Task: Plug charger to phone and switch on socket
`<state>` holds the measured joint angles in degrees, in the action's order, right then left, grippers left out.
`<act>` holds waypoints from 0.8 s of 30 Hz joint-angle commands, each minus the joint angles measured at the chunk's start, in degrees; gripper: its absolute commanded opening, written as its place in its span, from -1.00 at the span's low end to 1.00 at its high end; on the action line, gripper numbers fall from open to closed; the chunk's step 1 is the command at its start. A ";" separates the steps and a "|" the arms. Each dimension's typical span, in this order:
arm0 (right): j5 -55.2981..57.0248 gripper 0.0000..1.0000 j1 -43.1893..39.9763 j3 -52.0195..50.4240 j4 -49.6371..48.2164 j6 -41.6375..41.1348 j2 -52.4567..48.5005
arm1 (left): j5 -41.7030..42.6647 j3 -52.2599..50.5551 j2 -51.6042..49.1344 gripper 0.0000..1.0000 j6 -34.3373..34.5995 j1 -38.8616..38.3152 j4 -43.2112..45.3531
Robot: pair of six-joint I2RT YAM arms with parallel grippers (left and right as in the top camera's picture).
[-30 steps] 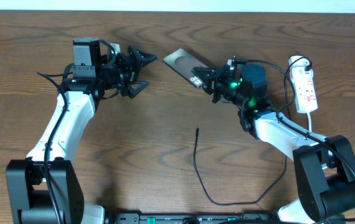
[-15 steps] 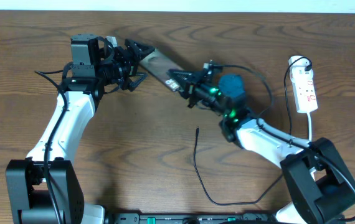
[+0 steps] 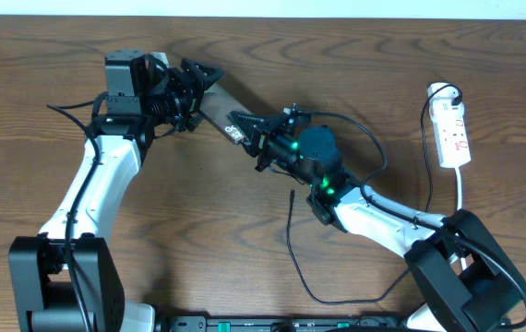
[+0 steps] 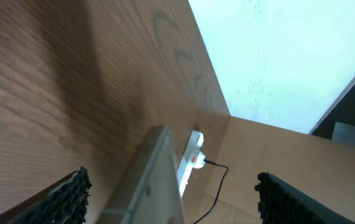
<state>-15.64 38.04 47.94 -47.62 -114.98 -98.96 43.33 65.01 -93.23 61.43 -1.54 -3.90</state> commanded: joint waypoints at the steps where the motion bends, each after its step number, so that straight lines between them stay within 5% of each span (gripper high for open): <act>1: 2.05 -0.97 0.52 0.76 -0.33 -2.58 0.37 | -0.55 1.44 0.76 0.61 -1.79 0.17 0.33; 5: 2.25 -0.97 0.52 0.76 -0.13 -2.58 0.37 | -0.55 1.44 0.76 0.56 -1.75 0.17 0.33; 13: 3.06 -0.97 0.52 0.76 -0.13 -2.58 0.37 | -0.52 1.44 0.76 0.12 -1.75 0.17 0.31; 24: 5.05 -0.97 1.38 0.76 -0.20 -2.58 0.37 | -0.57 1.38 0.76 -0.03 -1.79 0.17 0.33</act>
<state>-12.80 38.04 47.94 -46.98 -116.79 -98.96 43.11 65.01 -93.23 60.14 -1.54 -3.81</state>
